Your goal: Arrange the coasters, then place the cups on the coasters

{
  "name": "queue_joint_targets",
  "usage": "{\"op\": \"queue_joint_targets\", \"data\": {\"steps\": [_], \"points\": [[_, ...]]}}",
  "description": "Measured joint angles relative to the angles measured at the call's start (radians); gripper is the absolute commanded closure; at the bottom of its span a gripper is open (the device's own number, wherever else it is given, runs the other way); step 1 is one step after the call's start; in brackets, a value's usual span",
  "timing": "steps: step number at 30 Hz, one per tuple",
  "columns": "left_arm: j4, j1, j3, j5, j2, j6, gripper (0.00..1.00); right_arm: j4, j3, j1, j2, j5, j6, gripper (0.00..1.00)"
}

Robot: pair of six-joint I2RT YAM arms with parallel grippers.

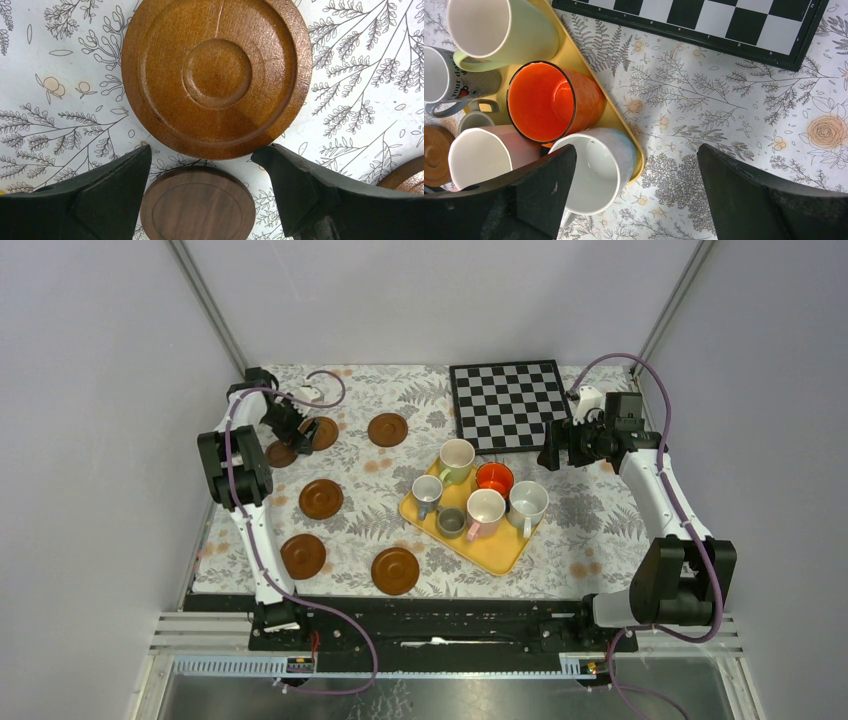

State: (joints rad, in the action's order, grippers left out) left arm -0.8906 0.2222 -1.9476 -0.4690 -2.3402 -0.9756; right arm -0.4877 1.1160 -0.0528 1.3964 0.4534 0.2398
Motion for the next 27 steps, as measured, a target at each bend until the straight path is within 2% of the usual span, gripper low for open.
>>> {"op": "queue_joint_targets", "data": {"steps": [14,27], "points": [[-0.009,-0.050,-0.003,-0.038,-0.003,-0.124,0.12,0.000,-0.001,0.000,0.009,0.000,0.004,0.02],[-0.017,-0.137,0.000,-0.060,-0.003,-0.149,0.12,0.000,-0.001,0.000,0.013,-0.007,0.010,0.02]]}}
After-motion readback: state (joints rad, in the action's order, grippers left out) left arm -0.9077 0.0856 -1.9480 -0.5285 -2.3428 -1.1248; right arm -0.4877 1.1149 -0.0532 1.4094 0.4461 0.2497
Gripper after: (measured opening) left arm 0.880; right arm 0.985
